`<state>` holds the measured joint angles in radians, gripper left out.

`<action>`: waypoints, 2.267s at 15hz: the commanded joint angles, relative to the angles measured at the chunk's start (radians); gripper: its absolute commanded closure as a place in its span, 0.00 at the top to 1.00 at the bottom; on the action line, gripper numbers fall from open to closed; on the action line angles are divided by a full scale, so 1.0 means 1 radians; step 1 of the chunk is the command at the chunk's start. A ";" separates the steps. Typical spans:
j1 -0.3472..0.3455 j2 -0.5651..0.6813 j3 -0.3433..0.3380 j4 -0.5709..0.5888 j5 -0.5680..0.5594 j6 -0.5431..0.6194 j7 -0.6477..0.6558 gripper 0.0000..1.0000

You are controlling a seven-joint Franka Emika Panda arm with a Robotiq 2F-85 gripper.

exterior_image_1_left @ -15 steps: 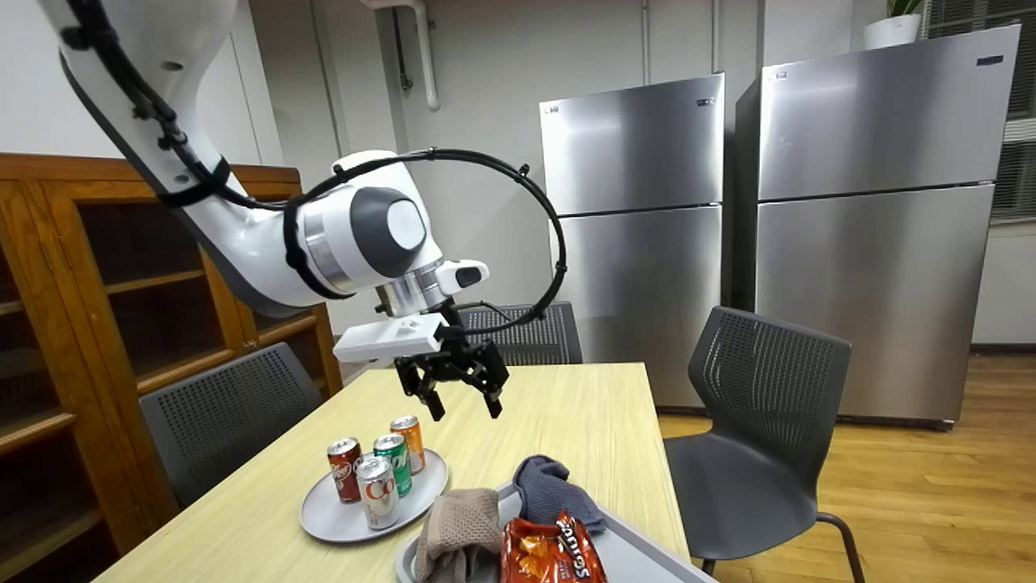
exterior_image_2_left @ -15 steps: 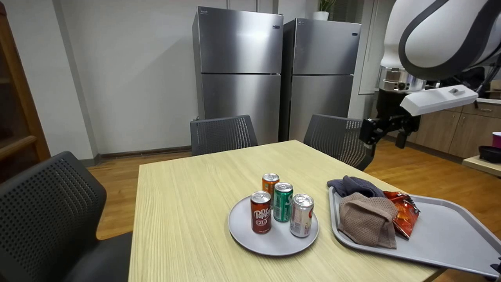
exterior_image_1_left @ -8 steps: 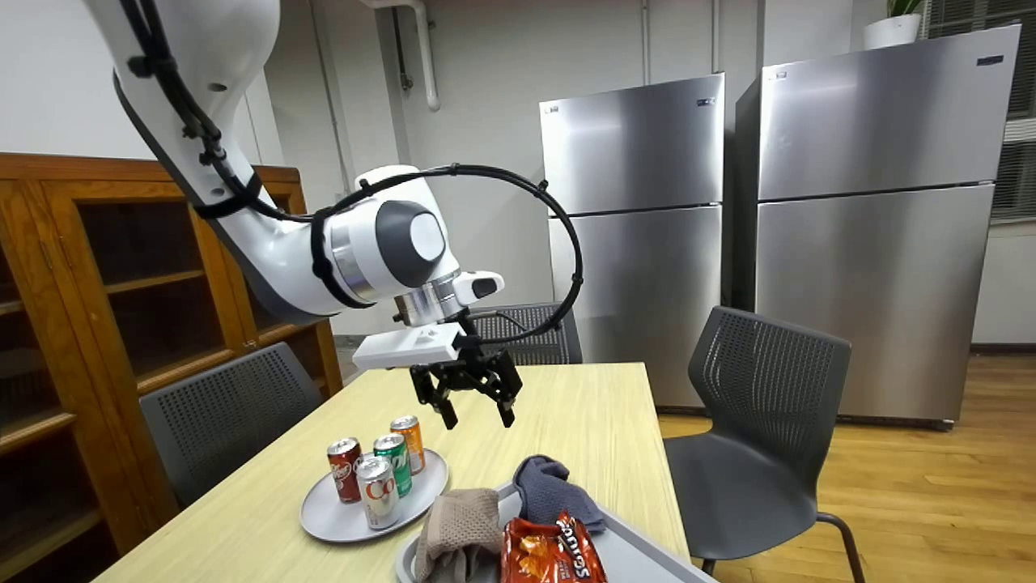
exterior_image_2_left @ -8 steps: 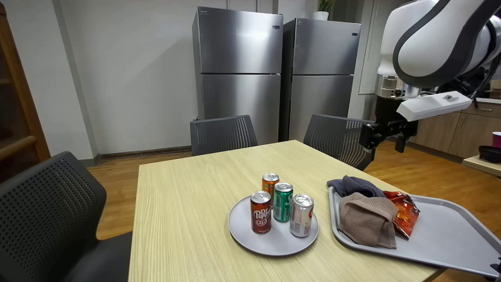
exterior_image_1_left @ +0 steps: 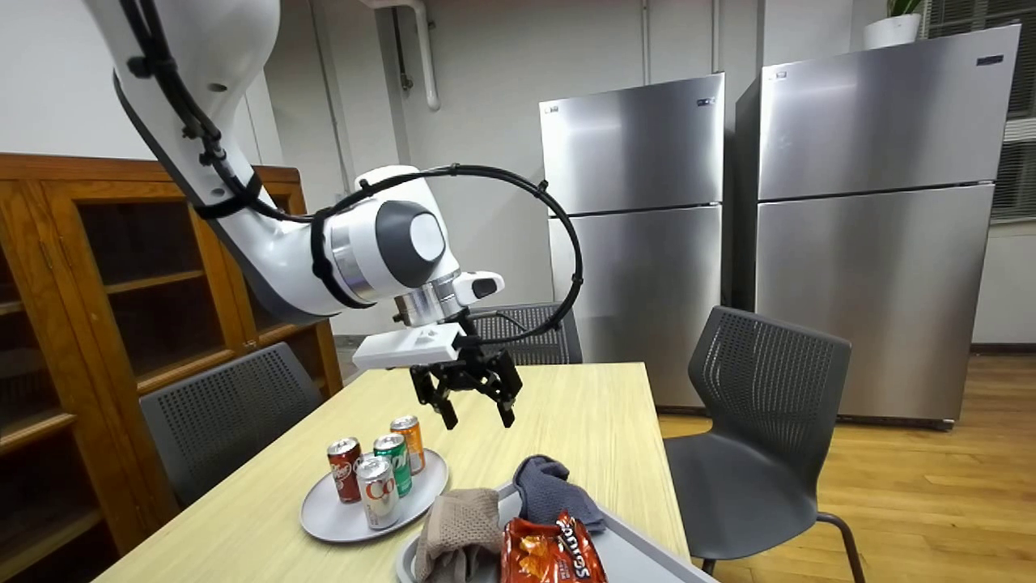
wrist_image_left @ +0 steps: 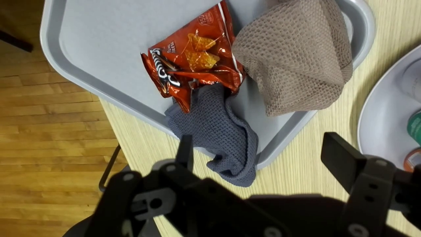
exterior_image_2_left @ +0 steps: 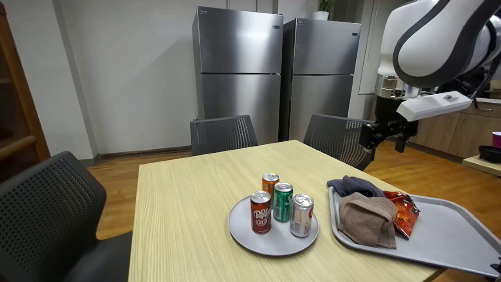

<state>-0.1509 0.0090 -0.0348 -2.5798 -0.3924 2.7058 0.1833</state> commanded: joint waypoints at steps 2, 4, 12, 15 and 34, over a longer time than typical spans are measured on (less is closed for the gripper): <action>0.028 0.042 -0.034 0.025 -0.066 0.039 0.093 1.00; 0.033 0.077 -0.046 0.042 -0.083 0.061 0.117 1.00; 0.117 0.259 -0.151 0.161 -0.117 0.093 0.179 1.00; 0.166 0.325 -0.201 0.208 -0.122 0.112 0.186 1.00; 0.349 0.669 -0.354 0.414 -0.020 0.220 0.127 1.00</action>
<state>0.1581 0.6347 -0.3474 -2.2007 -0.4408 2.9089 0.3265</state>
